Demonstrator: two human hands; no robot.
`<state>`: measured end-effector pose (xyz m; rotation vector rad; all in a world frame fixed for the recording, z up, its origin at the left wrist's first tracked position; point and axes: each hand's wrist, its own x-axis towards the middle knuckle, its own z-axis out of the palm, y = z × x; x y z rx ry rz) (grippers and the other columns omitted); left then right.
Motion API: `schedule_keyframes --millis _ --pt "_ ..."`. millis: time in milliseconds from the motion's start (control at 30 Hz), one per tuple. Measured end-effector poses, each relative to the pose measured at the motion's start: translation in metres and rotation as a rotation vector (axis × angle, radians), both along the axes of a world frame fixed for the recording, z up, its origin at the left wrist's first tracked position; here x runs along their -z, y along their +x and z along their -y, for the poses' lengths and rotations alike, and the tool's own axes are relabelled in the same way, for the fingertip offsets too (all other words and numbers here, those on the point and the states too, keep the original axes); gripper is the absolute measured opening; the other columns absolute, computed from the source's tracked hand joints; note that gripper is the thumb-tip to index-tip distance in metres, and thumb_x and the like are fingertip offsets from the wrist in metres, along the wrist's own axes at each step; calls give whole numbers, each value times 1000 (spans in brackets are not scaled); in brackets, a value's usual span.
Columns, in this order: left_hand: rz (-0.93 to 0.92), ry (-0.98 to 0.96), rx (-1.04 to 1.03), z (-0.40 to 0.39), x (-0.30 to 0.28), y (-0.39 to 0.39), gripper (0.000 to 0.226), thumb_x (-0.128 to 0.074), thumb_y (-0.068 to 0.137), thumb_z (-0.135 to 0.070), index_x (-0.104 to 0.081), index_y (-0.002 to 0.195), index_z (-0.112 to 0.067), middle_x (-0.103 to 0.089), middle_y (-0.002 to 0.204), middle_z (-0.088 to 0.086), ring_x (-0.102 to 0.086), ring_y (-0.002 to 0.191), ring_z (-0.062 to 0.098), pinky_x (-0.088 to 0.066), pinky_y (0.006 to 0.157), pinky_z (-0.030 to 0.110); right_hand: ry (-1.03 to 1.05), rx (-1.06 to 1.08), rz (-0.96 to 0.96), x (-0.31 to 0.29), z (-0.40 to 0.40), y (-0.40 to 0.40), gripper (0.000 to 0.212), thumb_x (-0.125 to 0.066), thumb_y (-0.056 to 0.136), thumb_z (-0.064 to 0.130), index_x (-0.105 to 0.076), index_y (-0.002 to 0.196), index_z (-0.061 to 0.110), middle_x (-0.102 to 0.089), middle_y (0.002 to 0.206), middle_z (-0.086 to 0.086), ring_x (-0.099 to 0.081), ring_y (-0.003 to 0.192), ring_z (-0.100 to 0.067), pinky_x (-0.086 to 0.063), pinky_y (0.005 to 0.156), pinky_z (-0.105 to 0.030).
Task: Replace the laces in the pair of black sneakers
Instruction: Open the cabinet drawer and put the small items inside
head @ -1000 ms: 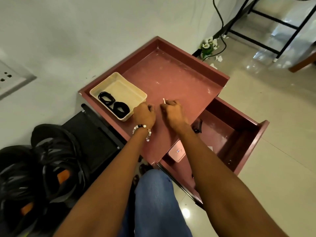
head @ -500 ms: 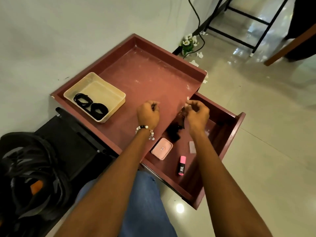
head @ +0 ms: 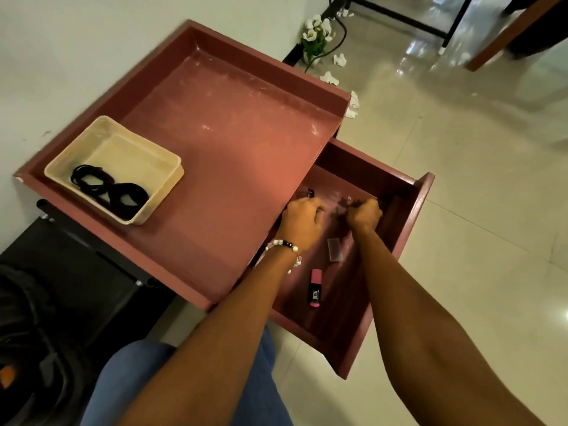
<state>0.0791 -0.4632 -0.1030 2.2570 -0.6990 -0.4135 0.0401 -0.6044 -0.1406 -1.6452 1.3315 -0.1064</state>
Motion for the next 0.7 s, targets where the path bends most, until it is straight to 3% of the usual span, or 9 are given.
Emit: schedule_keyframes --millis 67,133,167,267,400,500,600,700 --pt "-63 65 11 -1 8 -2 23 -56 88 -4 -72 103 -10 -71 104 11 -66 95 28 -53 87 39 44 7 8 0 -3 0 29 -52 96 3 -55 124 -4 -60 113 -14 -60 108 -29 -47 67 -17" --pt "-120 116 11 -4 13 -5 23 -56 89 -5 -72 105 -11 -71 106 10 -66 98 27 -53 89 39 -19 38 -22 2 -2 2 26 -52 96 2 -60 119 -5 -63 114 -14 -61 111 -29 -50 85 -27" --pt "-131 138 16 -5 14 -6 23 -56 90 -5 -72 105 -11 -71 107 10 -66 99 27 -53 89 39 -56 61 -27 3 -1 1 24 -52 95 1 -64 115 -4 -66 115 -15 -62 111 -29 -47 90 -26" --pt "-137 179 31 -9 13 -11 23 -55 91 -6 -71 106 -10 -70 107 11 -65 99 28 -52 89 39 -86 103 16 0 5 -3 21 -56 91 -3 -71 106 0 -70 110 -12 -65 101 -20 -43 83 -16" --pt "-115 182 17 -10 5 -26 22 -54 92 -7 -71 106 -9 -69 109 13 -64 101 29 -52 89 39 -156 106 124 -21 10 -21 20 -58 91 -3 -73 100 7 -71 102 -5 -61 91 -11 -49 91 -22" --pt "-33 172 22 -9 -8 -51 20 -56 94 -17 -70 106 -9 -65 111 13 -58 104 32 -49 87 39 -261 149 159 -42 9 -45 23 -56 92 -2 -72 103 9 -69 102 -1 -61 93 -11 -44 88 -17" --pt "61 285 78 -7 -17 -84 42 -60 89 -43 -61 123 -19 -55 127 6 -45 121 29 -40 96 41 -407 157 114 -48 1 -70 25 -60 89 0 -72 108 10 -69 109 -9 -63 102 -25 -49 94 -29" --pt "115 489 170 -6 -20 -119 83 -58 81 -66 -34 146 -21 -28 153 7 -17 144 30 -14 113 56 -343 161 49 -53 -12 -94 33 -60 90 2 -63 122 7 -64 118 -14 -61 107 -32 -51 96 -39"
